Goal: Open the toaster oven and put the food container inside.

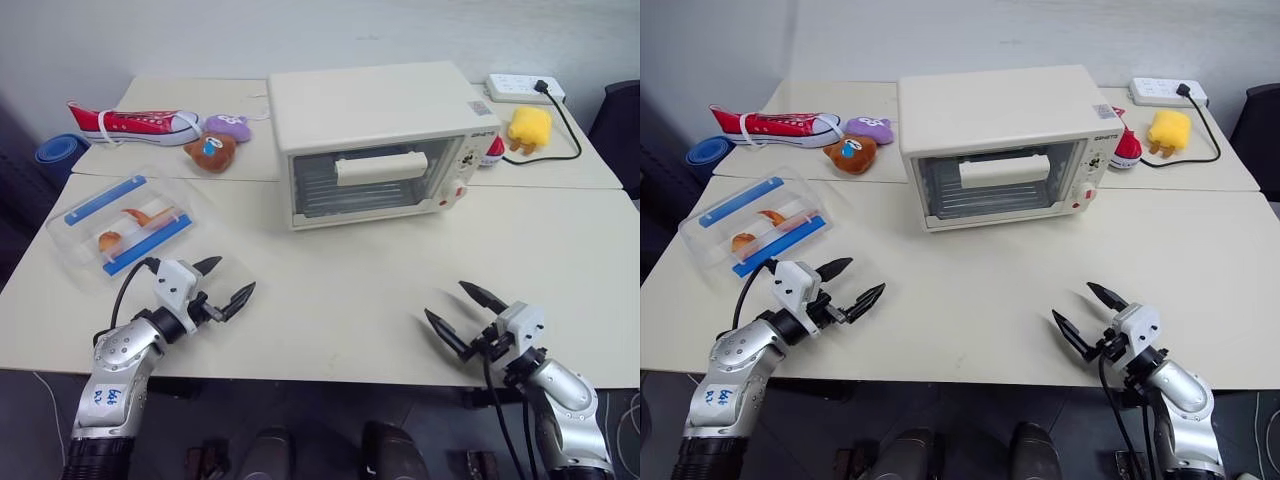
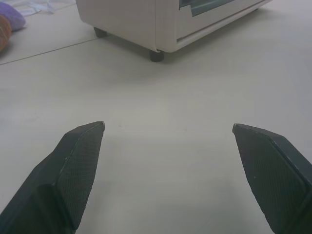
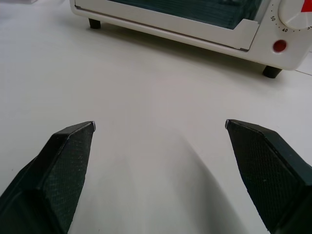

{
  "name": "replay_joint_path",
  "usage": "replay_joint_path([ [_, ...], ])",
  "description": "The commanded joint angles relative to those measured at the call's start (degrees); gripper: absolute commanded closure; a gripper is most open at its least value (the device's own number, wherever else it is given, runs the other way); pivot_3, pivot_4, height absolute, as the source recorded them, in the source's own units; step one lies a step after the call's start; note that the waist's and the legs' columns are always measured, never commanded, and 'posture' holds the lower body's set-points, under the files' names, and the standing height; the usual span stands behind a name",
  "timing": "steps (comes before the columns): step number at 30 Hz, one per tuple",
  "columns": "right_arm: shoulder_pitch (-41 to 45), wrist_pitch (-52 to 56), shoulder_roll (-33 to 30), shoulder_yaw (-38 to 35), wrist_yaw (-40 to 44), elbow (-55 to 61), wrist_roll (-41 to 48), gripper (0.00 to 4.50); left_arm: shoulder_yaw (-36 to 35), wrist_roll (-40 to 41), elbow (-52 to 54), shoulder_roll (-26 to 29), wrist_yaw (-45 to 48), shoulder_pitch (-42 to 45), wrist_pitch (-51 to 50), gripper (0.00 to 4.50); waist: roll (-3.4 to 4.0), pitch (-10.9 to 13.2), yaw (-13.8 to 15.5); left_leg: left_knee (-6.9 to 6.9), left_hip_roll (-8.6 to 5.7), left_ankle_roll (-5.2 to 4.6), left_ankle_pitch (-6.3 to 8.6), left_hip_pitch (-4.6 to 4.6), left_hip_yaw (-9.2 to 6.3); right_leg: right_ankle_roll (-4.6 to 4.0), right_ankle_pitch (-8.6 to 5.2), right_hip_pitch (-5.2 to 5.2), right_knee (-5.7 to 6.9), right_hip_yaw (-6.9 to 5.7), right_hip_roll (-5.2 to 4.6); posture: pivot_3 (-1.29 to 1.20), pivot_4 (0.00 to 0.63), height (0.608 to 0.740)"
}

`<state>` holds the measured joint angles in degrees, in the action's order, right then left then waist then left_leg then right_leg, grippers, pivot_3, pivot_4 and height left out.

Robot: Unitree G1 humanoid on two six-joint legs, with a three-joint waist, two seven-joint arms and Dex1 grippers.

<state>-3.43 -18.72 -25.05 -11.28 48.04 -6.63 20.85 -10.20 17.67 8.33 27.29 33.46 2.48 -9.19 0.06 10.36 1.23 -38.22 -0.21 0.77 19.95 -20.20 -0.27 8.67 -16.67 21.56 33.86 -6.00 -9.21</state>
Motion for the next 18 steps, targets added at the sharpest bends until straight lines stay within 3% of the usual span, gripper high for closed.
replay_joint_path([
  [1,2.13,2.07,-0.77,0.48,1.91,2.14,2.83,0.03,-0.83,6.22,4.77,2.78,3.27,-0.5,-7.82,0.0,0.0,0.0,-0.01,0.0,0.0,0.0,0.0,0.0,0.0,0.0,0.0,0.0,0.0,0.0,0.0,0.0,0.15,0.74],
  [3,6.65,9.53,-2.78,1.51,3.75,4.8,6.21,0.03,-3.29,12.62,6.94,4.76,7.38,-0.3,-11.27,0.0,0.08,0.07,-0.61,0.0,0.04,0.0,0.0,0.0,-0.02,0.0,0.0,0.0,0.02,-0.01,0.01,0.0,0.15,0.74],
  [9,21.18,18.92,-6.25,2.11,6.74,-0.88,7.94,0.03,-5.02,18.13,9.82,11.91,14.26,3.42,-15.36,0.0,0.14,0.09,-1.23,-0.02,0.06,0.02,-0.01,0.0,-0.05,-0.02,0.01,0.01,0.02,-0.02,0.02,0.0,0.15,0.74],
  [18,41.53,16.14,-2.86,4.38,11.08,-16.74,4.77,0.03,-7.78,26.46,11.11,9.78,10.67,11.81,-21.13,0.0,0.14,0.11,-1.69,-0.03,0.03,0.03,-0.01,-0.06,-0.08,-0.01,0.02,0.01,0.0,-0.08,0.01,0.0,0.15,0.74],
])
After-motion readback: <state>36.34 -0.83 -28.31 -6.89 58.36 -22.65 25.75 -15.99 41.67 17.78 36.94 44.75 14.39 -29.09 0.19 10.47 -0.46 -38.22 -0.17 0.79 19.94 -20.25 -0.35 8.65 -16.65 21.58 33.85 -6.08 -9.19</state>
